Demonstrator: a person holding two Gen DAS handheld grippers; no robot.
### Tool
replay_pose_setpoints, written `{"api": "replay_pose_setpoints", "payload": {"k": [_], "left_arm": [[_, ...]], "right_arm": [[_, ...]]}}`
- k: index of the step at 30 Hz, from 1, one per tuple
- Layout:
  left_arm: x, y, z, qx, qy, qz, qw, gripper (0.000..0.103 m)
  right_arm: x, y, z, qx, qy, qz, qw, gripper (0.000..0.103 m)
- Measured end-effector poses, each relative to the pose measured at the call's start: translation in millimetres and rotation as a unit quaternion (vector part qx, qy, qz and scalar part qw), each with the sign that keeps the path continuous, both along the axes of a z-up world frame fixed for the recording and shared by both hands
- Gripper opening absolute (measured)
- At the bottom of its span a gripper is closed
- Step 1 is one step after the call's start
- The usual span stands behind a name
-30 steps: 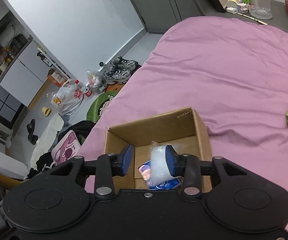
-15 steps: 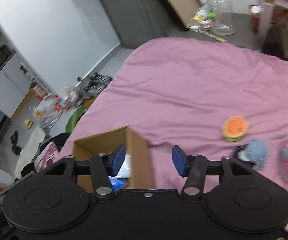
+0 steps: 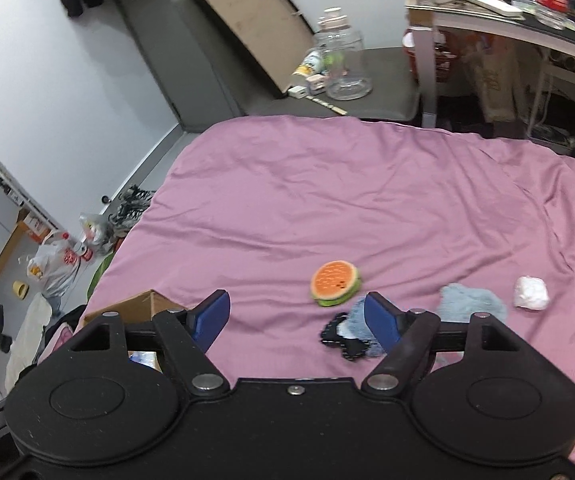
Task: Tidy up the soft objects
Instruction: 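Move the left tool to the grey plush toy and close on it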
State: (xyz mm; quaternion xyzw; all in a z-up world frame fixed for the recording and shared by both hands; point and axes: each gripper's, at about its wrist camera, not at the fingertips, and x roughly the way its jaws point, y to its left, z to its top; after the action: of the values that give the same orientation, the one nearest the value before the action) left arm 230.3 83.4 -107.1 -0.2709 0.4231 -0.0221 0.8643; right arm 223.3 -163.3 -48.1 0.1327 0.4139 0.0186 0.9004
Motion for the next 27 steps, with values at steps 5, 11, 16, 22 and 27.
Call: {"api": "replay_pose_setpoints", "payload": {"k": [5,11,16,22,27], "left_arm": [[2,-28,2,0.005,0.002,-0.02,0.9998,0.09],[5,-66,1,0.015,0.009,-0.05,0.9986,0.09],[7,-102,-2,0.023,0.014,-0.084,0.9961,0.09],[10,-144,-9,0.021,0.011,-0.122,0.9922,0.09],[11,-172,-17,0.022,0.009,-0.142,0.9896,0.088]], "right_arm": [[-4,-28,-4,0.005,0.006,-0.013,1.0,0.074],[-13,-59,-9,0.013,0.013,-0.031,0.999,0.073],[-16,-85,-19,0.022,0.029,-0.053,0.998,0.069],[-15,-116,-39,0.037,0.059,-0.09,0.994,0.053],[-14,-137,-55,0.055,0.077,-0.112,0.989,0.045]]}}
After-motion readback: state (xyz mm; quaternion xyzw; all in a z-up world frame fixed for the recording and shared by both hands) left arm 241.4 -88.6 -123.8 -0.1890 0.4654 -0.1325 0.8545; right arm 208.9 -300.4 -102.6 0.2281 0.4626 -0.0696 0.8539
